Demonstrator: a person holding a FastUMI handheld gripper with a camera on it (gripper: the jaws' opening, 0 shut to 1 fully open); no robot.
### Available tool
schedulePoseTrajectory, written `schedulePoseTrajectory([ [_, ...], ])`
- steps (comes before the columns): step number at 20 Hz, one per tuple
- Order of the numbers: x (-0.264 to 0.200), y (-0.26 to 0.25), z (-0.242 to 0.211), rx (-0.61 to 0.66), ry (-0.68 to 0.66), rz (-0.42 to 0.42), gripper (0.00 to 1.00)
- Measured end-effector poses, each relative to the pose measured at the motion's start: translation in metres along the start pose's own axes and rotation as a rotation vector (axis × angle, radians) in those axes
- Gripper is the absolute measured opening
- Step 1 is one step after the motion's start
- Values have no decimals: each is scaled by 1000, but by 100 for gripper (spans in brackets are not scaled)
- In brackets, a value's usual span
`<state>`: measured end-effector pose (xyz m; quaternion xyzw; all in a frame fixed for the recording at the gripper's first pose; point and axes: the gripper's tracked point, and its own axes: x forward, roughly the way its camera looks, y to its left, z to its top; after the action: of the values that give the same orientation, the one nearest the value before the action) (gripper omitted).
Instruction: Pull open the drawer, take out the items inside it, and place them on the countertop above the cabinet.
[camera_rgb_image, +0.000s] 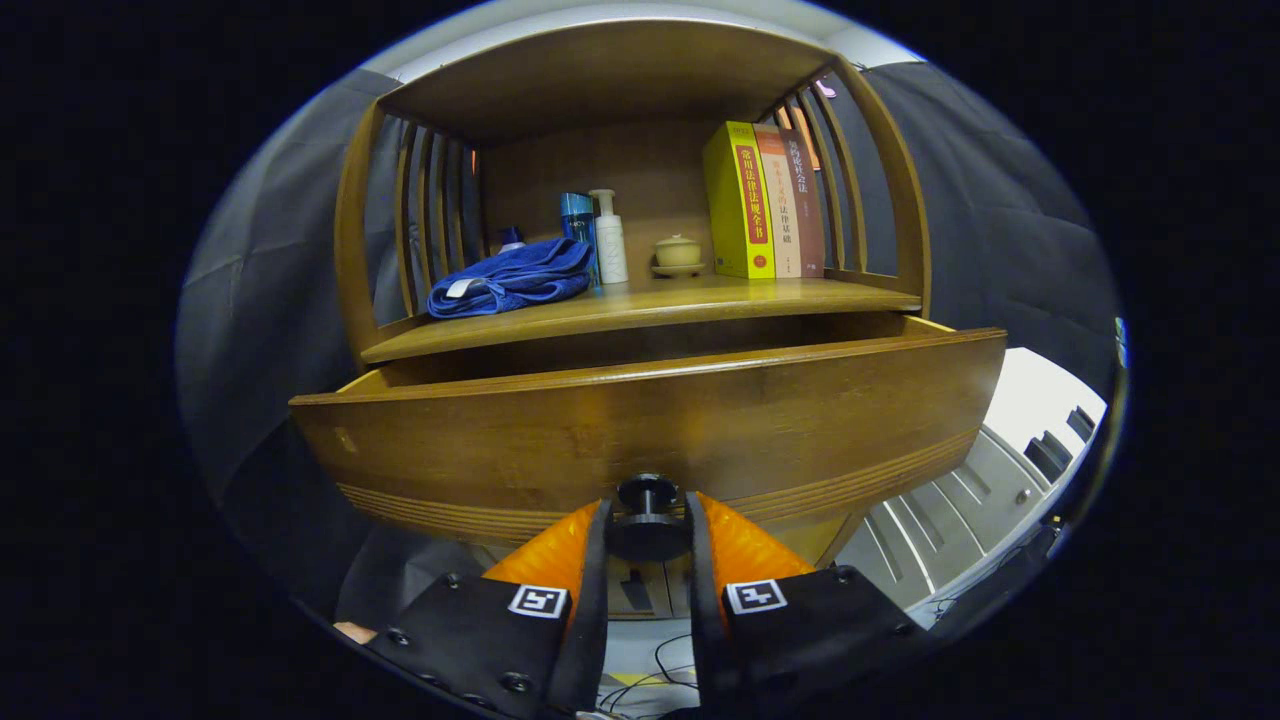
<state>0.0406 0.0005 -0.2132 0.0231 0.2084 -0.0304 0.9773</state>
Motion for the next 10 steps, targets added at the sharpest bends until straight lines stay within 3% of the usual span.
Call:
schedulePoseTrajectory([
  [10, -44, 1, -27, 8, 51, -7, 44],
])
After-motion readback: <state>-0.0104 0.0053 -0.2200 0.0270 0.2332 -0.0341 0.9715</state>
